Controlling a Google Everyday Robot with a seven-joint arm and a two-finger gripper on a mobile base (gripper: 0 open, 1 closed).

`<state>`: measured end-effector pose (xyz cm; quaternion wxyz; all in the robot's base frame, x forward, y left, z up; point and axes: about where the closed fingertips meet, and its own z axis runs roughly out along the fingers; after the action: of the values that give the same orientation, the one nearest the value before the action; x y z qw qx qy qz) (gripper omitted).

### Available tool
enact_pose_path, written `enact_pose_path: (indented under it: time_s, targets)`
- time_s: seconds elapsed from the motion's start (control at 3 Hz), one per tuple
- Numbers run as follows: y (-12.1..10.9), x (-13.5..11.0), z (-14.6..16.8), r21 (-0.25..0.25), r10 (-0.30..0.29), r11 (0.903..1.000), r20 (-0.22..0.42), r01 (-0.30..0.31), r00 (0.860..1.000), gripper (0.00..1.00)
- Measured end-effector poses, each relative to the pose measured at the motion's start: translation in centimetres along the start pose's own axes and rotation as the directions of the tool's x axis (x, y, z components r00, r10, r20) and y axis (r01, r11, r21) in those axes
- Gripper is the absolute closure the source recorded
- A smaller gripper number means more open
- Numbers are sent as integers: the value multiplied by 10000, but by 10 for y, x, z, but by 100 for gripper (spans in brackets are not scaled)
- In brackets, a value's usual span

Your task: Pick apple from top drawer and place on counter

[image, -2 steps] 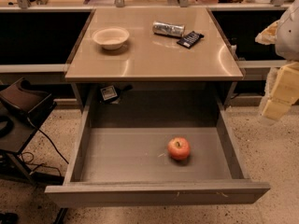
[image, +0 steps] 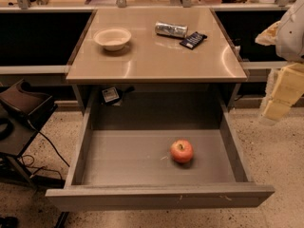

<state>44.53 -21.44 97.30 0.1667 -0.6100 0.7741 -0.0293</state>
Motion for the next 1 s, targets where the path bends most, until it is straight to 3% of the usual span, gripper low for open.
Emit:
enact_pose_path:
  time_s: [0.33,1.0]
  targets:
    - [-13,-5,38,-640,-373,9971,597,411,9975,0]
    - [-26,-4,121,-2193,-560,9717,1487,881,9873,0]
